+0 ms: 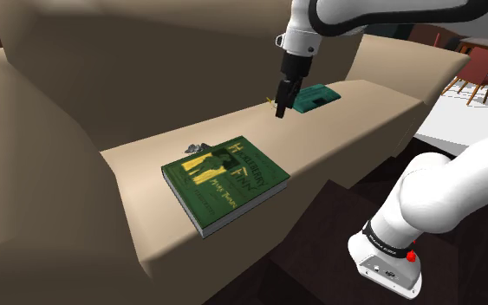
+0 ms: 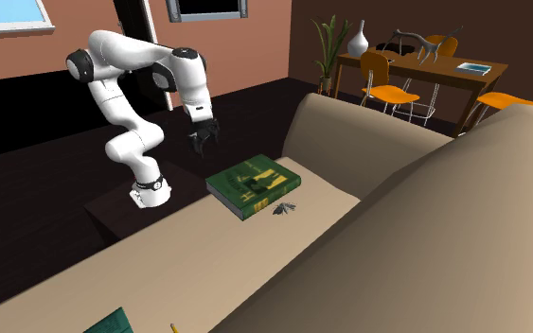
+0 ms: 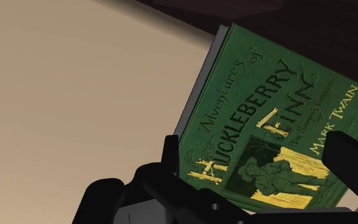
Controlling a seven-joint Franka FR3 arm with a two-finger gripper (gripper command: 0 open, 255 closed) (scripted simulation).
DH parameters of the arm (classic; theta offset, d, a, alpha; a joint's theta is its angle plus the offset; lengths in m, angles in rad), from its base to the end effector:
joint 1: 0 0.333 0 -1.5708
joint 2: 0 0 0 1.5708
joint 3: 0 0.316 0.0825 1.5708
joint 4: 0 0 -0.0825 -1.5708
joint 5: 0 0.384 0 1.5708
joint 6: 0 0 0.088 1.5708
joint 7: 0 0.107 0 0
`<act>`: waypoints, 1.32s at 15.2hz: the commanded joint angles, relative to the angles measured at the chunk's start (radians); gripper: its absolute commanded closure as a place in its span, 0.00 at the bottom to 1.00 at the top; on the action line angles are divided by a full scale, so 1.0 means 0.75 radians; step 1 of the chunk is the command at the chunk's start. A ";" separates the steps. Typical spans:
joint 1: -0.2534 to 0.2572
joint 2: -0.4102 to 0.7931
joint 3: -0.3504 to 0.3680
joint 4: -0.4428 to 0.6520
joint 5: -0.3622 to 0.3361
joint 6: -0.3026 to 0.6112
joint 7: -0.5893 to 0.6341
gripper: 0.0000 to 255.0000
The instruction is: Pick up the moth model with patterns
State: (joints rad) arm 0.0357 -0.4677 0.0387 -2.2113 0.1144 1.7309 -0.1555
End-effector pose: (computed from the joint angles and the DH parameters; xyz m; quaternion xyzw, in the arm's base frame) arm 0.4084 0.0432 0.5596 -0.9935 -0.1030 0.0044 0.0479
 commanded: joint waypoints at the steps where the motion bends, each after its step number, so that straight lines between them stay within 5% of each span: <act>1: 0.009 0.110 0.017 0.050 -0.004 0.053 -0.003 0.00; 11: 0.049 0.627 0.079 0.381 -0.068 0.200 -0.007 0.00; 20: 0.109 1.121 0.110 0.842 -0.165 0.192 0.005 0.00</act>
State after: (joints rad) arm 0.1112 0.3227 0.1193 -1.6319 0.0006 1.8799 -0.1524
